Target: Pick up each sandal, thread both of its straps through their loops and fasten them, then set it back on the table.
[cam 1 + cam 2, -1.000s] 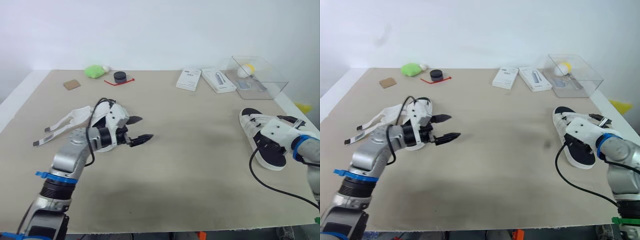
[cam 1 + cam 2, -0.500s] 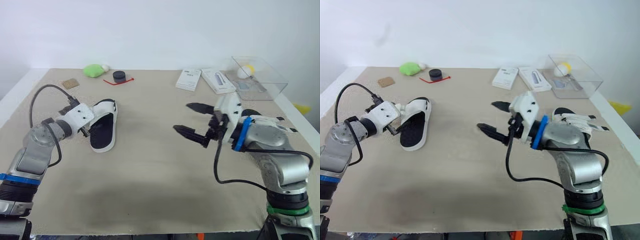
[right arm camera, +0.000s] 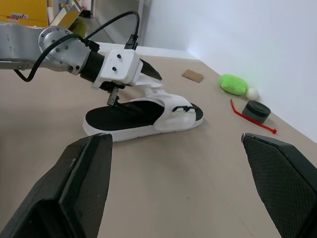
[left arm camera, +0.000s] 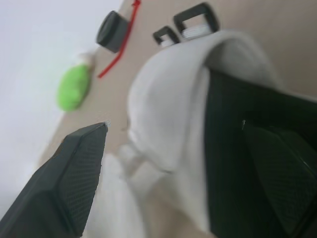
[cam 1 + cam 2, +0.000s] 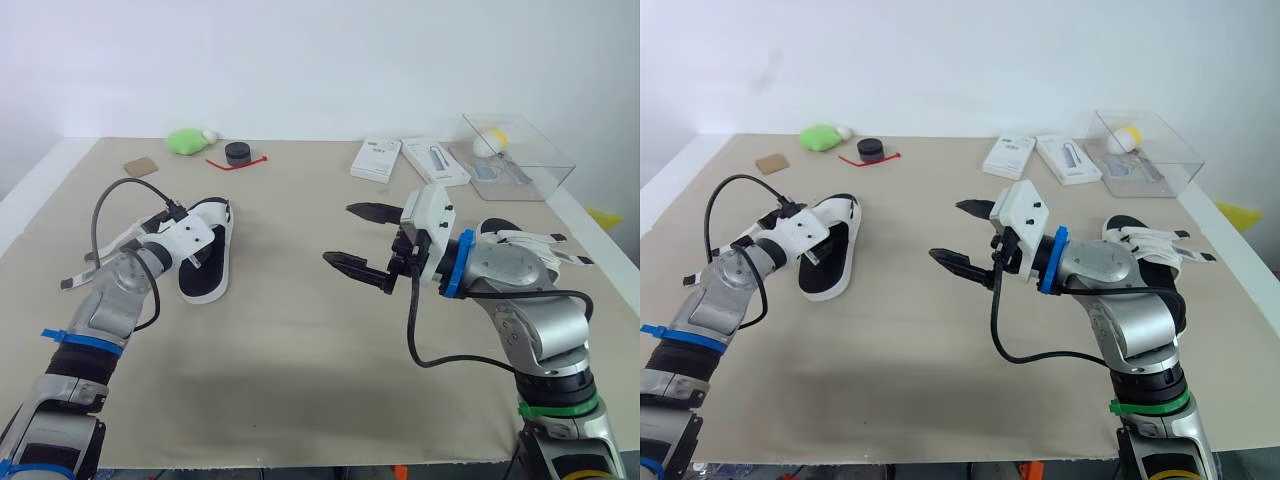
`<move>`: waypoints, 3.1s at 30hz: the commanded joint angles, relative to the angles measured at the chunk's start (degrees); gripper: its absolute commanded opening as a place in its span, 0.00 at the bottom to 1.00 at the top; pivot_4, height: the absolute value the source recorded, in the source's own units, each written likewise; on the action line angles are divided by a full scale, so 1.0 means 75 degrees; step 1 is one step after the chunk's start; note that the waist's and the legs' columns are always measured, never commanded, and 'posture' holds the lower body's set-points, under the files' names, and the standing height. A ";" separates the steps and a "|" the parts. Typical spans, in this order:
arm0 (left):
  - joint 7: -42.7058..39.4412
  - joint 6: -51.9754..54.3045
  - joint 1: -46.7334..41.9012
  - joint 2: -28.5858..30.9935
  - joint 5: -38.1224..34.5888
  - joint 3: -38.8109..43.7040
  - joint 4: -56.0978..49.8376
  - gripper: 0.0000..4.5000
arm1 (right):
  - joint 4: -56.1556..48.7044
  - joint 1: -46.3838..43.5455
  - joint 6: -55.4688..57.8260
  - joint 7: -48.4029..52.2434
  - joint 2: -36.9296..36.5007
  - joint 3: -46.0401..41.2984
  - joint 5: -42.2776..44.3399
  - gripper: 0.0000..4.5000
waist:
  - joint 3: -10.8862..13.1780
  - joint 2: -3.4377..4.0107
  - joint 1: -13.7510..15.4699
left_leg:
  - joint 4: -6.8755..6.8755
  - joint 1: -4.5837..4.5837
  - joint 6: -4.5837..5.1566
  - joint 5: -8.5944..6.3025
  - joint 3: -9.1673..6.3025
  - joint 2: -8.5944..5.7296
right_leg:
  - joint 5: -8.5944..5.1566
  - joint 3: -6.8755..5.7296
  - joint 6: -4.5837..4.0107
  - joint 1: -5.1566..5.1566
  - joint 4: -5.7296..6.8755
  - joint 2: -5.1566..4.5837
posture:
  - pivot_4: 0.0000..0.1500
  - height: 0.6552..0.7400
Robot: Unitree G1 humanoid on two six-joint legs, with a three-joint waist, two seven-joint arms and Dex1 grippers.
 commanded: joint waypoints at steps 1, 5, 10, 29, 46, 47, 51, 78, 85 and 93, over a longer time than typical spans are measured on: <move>0.0294 -0.0430 -0.0395 -0.0069 0.0242 -0.0043 0.0383 1.00 | -0.0120 -0.0133 -0.0135 -0.0118 0.0034 -0.0042 0.0097 0.99 | 0.0000 0.0001 0.0000 | 0.0002 0.0000 0.0000 0.0000 0.0001 0.0000 | -0.0001 0.0000 -0.0001 0.0000 0.0000 0.0000 | 1.00 1.00; 0.0448 -0.0802 -0.0591 -0.0205 0.0274 -0.0055 0.0765 0.81 | -0.0160 -0.0106 -0.0104 -0.0181 0.0123 -0.0053 0.0207 1.00 | -0.0001 -0.0003 -0.0002 | 0.0004 -0.0001 -0.0001 0.0002 0.0001 -0.0001 | 0.0002 0.0000 0.0004 0.0001 0.0001 -0.0002 | 1.00 1.00; 0.0451 -0.1035 -0.0710 -0.0216 0.0212 0.0023 0.1050 0.21 | -0.0190 -0.0059 -0.0022 -0.0243 0.0216 -0.0122 0.0445 1.00 | -0.0002 -0.0004 -0.0002 | 0.0000 -0.0002 -0.0001 0.0002 0.0001 0.0000 | 0.0005 -0.0001 0.0012 0.0007 0.0008 0.0000 | 1.00 1.00; -0.7927 -0.9849 -0.0255 0.1347 -0.5580 -0.1484 0.1424 0.00 | -0.0200 0.0193 0.1562 0.0326 -0.0669 -0.0866 0.2777 1.00 | -0.0005 0.0017 -0.0039 | 0.0001 -0.0049 0.0024 0.0006 0.0015 0.0014 | 0.0002 -0.0009 -0.0066 -0.0022 0.0008 -0.0010 | 1.00 1.00; -0.9294 -1.2737 -0.1727 0.1295 -0.6816 -0.3834 0.4187 0.00 | -0.0688 0.0593 0.1661 0.0031 -0.0818 -0.0698 0.2910 1.00 | -0.0005 0.0016 0.0001 | 0.0013 -0.0068 0.0108 0.0050 0.0043 0.0030 | 0.0006 -0.0012 -0.0050 -0.0030 0.0016 -0.0007 | 1.00 1.00; -0.9294 -1.2737 -0.1754 0.1246 -0.6741 -0.3752 0.4272 0.00 | -0.0701 0.0601 0.1658 0.0020 -0.0824 -0.0683 0.2900 1.00 | -0.0005 0.0015 0.0001 | 0.0013 -0.0069 0.0109 0.0050 0.0044 0.0030 | 0.0006 -0.0012 -0.0050 -0.0030 0.0016 -0.0007 | 1.00 1.00; -0.9294 -1.2737 -0.1727 0.0967 -0.6376 -0.3267 0.4585 0.22 | -0.0814 0.0671 0.1671 -0.0050 -0.0842 -0.0631 0.2879 1.00 | -0.0007 0.0014 0.0001 | 0.0013 -0.0068 0.0112 0.0048 0.0044 0.0031 | 0.0007 -0.0012 -0.0049 -0.0029 0.0018 -0.0007 | 1.00 1.00; -0.4684 -0.9845 0.0156 0.0979 -0.2594 -0.0084 0.3921 0.98 | -0.0677 0.0511 0.1674 -0.0159 -0.0537 -0.0240 0.2937 1.00 | -0.0018 0.0039 0.0014 | 0.0008 -0.0055 0.0115 0.0052 0.0054 0.0036 | 0.0015 -0.0025 -0.0048 -0.0053 0.0028 -0.0016 | 1.00 1.00; -0.3114 -0.9457 0.0025 0.0604 -0.1208 -0.0025 0.3882 0.98 | -0.0621 0.0440 0.1960 -0.0345 -0.0412 0.0006 0.2946 1.00 | -0.0029 0.0049 0.0026 | 0.0008 -0.0057 0.0124 0.0059 0.0069 0.0037 | 0.0015 -0.0037 -0.0046 -0.0048 0.0028 -0.0026 | 1.00 1.00; -0.2323 -0.9402 -0.0509 0.0436 -0.0444 -0.0232 0.4218 0.98 | -0.0341 0.1084 0.1213 -0.0455 -0.0040 0.1182 0.1712 1.00 | -0.0047 0.0040 0.0032 | 0.0009 -0.0066 0.0113 0.0069 0.0079 0.0034 | 0.0022 -0.0039 -0.0034 -0.0048 0.0029 -0.0030 | 1.00 1.00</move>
